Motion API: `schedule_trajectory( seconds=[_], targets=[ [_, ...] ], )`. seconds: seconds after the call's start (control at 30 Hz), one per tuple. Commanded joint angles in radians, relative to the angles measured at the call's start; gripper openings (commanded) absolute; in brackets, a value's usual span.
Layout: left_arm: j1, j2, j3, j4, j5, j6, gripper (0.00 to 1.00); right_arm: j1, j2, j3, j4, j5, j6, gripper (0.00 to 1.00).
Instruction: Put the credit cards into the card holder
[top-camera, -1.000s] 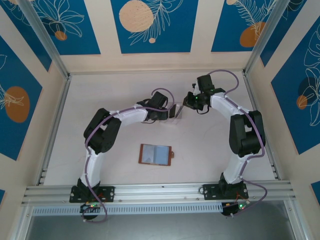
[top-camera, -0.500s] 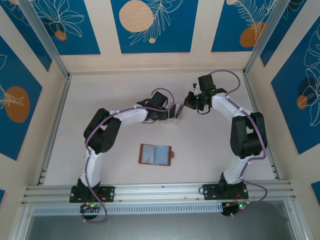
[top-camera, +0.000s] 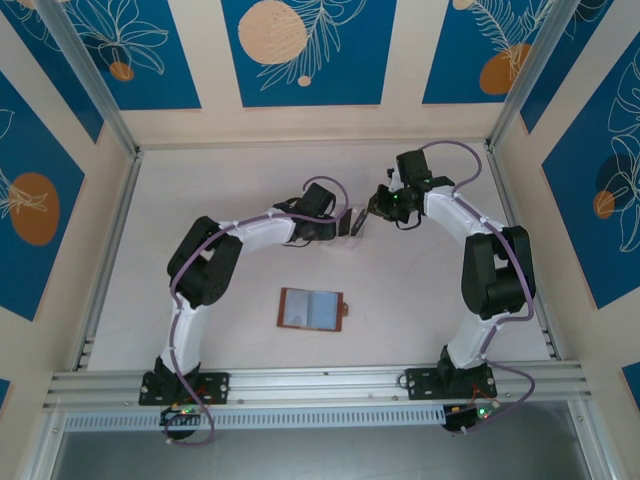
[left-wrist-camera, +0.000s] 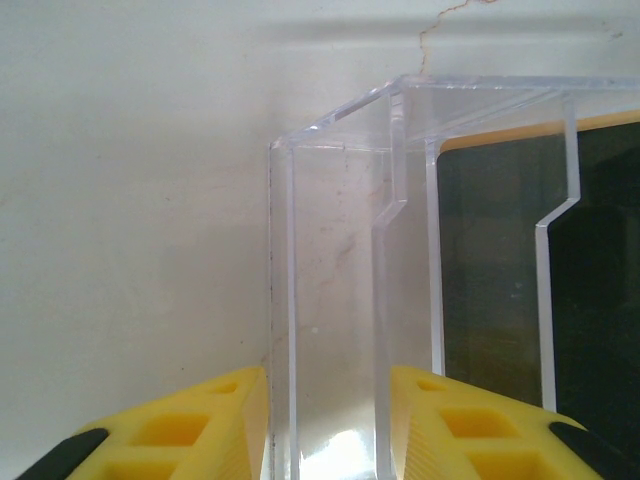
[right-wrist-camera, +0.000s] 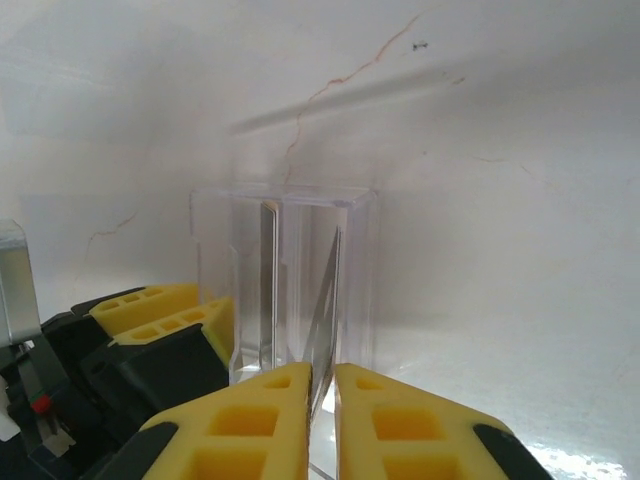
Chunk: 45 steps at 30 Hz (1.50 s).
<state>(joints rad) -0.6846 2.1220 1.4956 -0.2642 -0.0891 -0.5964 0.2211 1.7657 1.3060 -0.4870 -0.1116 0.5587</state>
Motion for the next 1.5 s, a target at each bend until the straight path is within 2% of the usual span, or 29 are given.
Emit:
schedule_trajectory(
  seconds=[0.0, 0.13, 0.2, 0.27, 0.37, 0.5, 0.73, 1.13, 1.47],
  targets=[
    [0.017, 0.076, -0.043, -0.075, -0.015, -0.004, 0.36, -0.007, 0.005, -0.015, -0.034, 0.005, 0.013, 0.16],
    [0.018, 0.076, -0.044, -0.075, -0.015, -0.003, 0.36, -0.015, 0.006, -0.001, -0.035, -0.005, 0.014, 0.09],
    [0.019, 0.076, -0.044, -0.073, -0.015, -0.004, 0.36, -0.014, 0.012, 0.008, -0.038, -0.009, 0.012, 0.08],
    [0.019, 0.075, -0.044, -0.074, -0.014, -0.003, 0.36, -0.014, 0.019, 0.011, -0.038, -0.010, 0.011, 0.10],
    [0.018, 0.075, -0.044, -0.072, -0.012, -0.003, 0.36, -0.015, 0.049, 0.021, -0.037, -0.021, 0.006, 0.17],
    [0.019, 0.075, -0.047, -0.071, -0.012, -0.001, 0.36, -0.015, 0.091, 0.045, -0.020, -0.044, 0.001, 0.21],
    [0.020, 0.073, -0.058, -0.063, -0.011, -0.001, 0.35, -0.015, 0.154, 0.107, -0.023, -0.068, -0.003, 0.22],
    [0.020, 0.069, -0.063, -0.055, -0.008, 0.003, 0.35, -0.013, 0.155, 0.080, 0.014, -0.119, 0.004, 0.14],
    [0.020, 0.074, -0.067, -0.048, -0.004, -0.002, 0.35, 0.009, 0.098, 0.059, 0.014, -0.128, 0.002, 0.19]
  ],
)
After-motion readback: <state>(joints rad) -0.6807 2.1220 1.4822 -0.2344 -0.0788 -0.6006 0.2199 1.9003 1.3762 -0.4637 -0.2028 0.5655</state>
